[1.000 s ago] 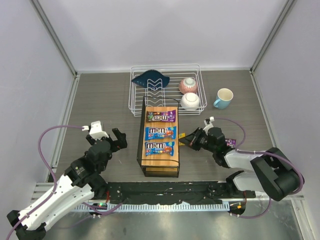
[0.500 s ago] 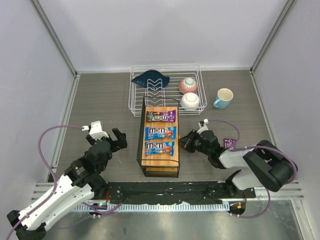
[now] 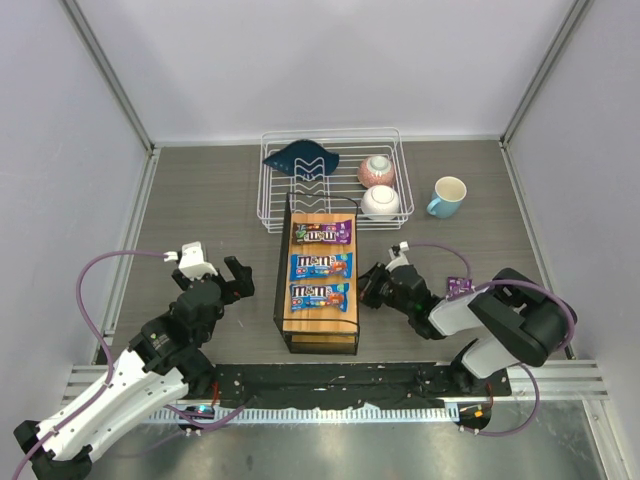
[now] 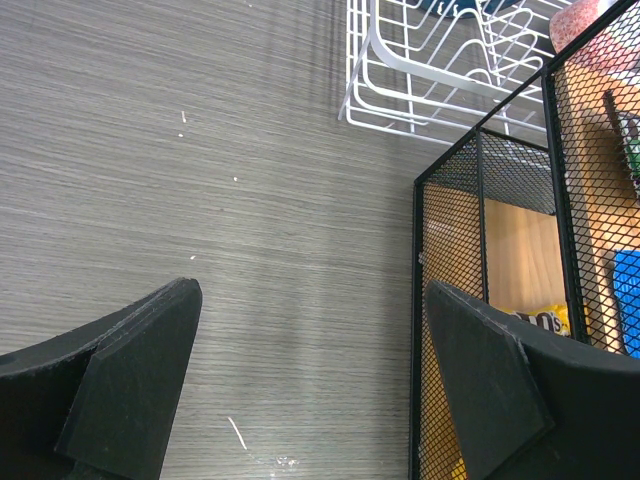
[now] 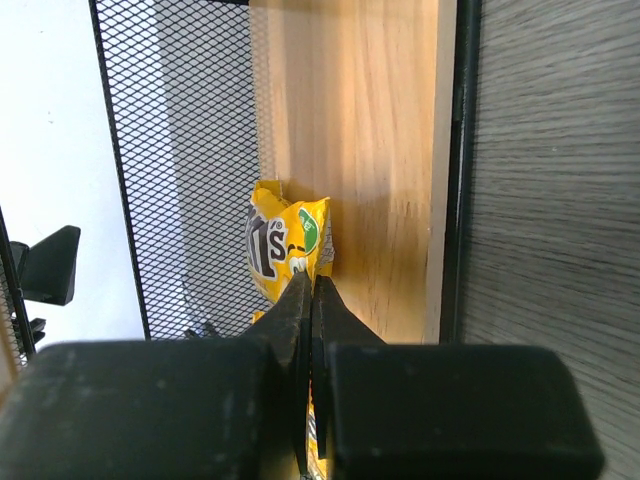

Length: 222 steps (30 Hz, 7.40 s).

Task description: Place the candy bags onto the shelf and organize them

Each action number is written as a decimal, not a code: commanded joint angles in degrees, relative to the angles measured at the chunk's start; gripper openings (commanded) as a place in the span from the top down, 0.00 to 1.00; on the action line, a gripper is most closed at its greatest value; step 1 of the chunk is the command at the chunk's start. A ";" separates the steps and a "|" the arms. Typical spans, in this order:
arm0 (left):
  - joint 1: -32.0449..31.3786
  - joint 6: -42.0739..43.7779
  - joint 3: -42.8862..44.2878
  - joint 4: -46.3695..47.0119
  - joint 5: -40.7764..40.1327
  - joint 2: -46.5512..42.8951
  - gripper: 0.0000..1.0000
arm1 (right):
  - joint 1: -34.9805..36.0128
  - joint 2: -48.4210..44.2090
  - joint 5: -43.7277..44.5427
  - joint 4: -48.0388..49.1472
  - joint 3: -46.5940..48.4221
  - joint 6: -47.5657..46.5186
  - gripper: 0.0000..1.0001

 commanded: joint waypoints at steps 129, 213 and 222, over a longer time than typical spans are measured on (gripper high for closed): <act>-0.27 0.45 -0.09 1.43 -0.30 -1.51 0.00 | -51.80 -26.81 21.32 -77.75 13.31 -12.26 0.25; -0.27 0.71 0.17 2.04 0.14 -0.10 0.00 | -51.98 -28.48 15.69 -78.72 19.28 -22.63 0.36; -0.27 0.62 -0.09 1.86 0.05 -0.90 0.00 | -52.77 -21.80 12.27 -73.10 16.91 -24.21 0.39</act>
